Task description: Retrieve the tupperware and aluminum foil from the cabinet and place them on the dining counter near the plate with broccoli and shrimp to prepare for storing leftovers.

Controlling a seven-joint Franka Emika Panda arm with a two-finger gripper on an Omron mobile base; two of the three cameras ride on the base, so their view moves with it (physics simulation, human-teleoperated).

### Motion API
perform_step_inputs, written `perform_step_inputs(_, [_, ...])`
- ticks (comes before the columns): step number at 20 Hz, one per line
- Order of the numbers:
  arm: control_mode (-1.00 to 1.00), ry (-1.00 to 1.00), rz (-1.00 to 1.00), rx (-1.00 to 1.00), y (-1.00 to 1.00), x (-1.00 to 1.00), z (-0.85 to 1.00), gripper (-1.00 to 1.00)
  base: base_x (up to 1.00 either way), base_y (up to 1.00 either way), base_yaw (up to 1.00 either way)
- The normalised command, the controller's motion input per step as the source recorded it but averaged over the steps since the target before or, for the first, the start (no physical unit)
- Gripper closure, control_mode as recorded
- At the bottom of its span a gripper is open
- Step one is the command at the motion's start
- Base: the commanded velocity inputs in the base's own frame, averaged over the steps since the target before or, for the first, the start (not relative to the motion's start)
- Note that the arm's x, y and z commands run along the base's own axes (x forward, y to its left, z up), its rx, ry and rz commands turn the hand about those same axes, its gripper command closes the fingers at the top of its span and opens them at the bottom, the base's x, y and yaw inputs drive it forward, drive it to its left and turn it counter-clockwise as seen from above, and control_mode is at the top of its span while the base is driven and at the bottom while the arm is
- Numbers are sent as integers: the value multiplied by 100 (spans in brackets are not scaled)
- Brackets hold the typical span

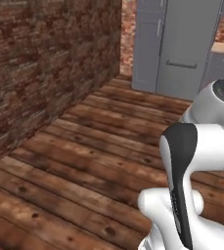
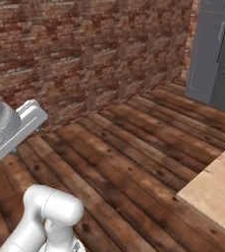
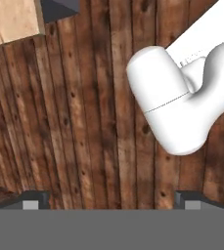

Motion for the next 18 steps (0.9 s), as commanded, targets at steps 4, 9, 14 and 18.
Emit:
perform_step_inputs(4, [100,0,0,0,0,0,0,-100,100,20,1])
perform_step_inputs(9, [100,0,0,0,0,0,0,-100,100,12,-31])
perform_step_inputs(14, [100,0,0,0,0,0,0,-100,88,13,-48])
perform_step_inputs(18, [100,0,0,0,0,0,0,-100,61,14,-58])
